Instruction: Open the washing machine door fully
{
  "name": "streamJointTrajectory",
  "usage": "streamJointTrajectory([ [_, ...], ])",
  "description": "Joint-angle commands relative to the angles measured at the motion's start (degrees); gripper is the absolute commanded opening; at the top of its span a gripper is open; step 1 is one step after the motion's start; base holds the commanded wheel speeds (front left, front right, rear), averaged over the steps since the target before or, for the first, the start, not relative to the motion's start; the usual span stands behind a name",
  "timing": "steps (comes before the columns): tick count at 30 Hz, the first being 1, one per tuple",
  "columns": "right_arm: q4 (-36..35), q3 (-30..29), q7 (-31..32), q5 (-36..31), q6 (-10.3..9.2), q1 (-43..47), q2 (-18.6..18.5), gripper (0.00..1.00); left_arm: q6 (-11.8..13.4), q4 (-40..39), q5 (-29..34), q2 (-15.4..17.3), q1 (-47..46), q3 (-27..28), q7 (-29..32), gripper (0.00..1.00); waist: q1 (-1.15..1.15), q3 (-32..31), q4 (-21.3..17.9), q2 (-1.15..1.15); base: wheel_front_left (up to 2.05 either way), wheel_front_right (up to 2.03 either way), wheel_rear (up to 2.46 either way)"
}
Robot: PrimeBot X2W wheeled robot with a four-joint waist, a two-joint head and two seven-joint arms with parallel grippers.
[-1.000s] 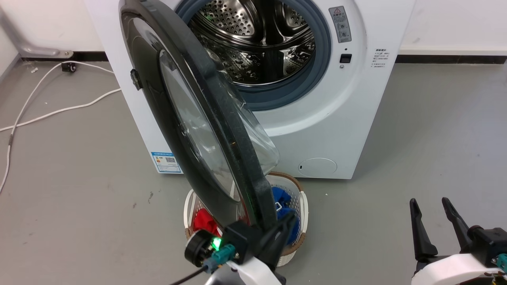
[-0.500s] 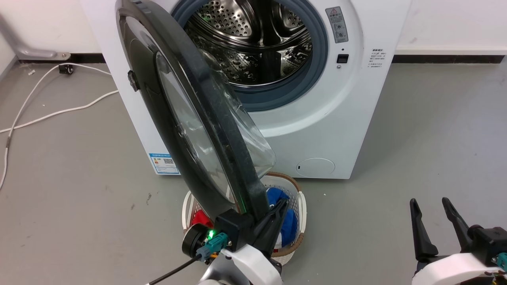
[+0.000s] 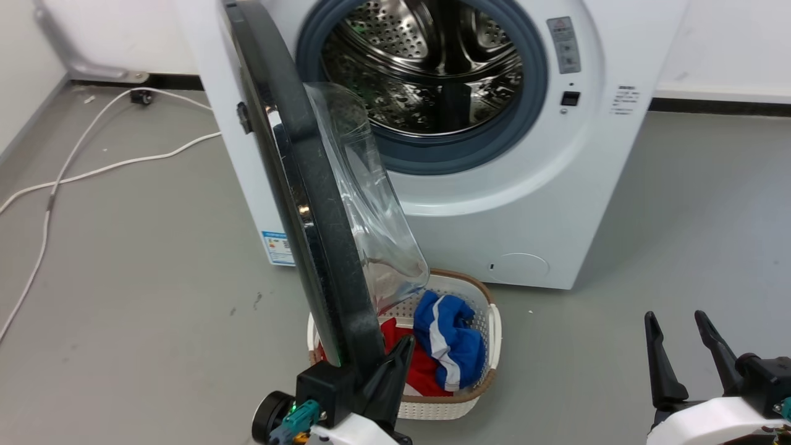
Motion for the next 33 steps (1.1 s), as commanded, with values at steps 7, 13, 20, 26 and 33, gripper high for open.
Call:
streamJointTrajectory([
  [7,-0.8,-0.5,0.0,0.0,-0.01,0.1,0.2,1.00,3.4,-4.4,-0.7,2.0,3.4,3.1,-0.3,0.00,0.00,0.7,7.6,0.00,0.00,0.00,0.00],
  [13,-1.2,-0.5,0.2,-0.3,-0.01,-0.5,0.2,1.00,5.0,-5.0,-1.8,3.0,4.3,6.1,-1.1,0.00,0.00,1.1,11.5,0.00,0.00,0.00,0.00],
  [20,-1.8,-0.6,0.4,-0.5,-0.01,-0.8,0.1,1.00,5.7,-4.0,-4.9,5.3,3.5,11.7,-1.6,0.00,0.00,2.0,13.4,0.00,0.00,0.00,0.00],
  [26,-2.4,0.1,1.1,-0.8,-0.01,-1.8,0.1,1.00,5.5,-0.2,-7.6,9.6,0.2,19.4,-3.7,0.00,0.00,3.9,12.8,0.00,0.00,0.00,0.00],
  [33,-2.6,-0.1,1.2,-1.1,-0.01,-2.8,0.1,1.00,5.0,5.6,-10.1,13.2,-2.7,25.4,-5.7,0.00,0.00,5.2,11.1,0.00,0.00,0.00,0.00],
])
